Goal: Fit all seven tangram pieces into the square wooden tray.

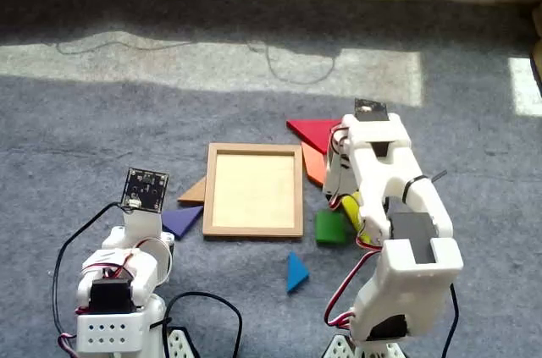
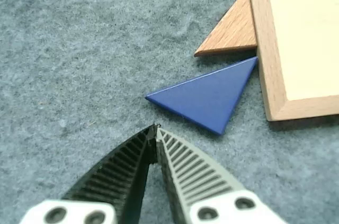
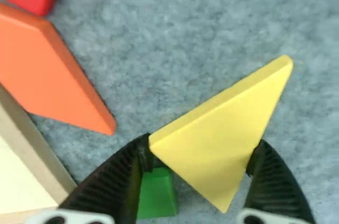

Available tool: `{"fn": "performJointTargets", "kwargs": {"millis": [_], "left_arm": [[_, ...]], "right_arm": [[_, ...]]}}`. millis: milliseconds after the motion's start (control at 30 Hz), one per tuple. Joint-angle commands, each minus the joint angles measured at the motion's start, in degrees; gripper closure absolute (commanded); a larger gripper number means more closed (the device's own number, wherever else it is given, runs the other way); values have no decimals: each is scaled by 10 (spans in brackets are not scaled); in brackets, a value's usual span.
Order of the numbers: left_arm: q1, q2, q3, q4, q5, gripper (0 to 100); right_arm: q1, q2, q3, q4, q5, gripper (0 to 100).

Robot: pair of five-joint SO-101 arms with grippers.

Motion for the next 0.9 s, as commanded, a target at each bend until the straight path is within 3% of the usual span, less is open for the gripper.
{"fn": "performJointTargets", "kwargs": {"millis": [0,367,667,867], "left_arm": [[4,-23,11,-6,-3,994],[4,-23,11,-6,-3,994],[5,-23,11,-6,-3,994],[5,-23,11,-6,-3,994]], "right_arm": [[-5,-8,-14,-9,31,810],[-9,-191,58,-44,38,810],[-7,-200,104,-87,33,786],[-8,-199,95,-109,-86,649]]}}
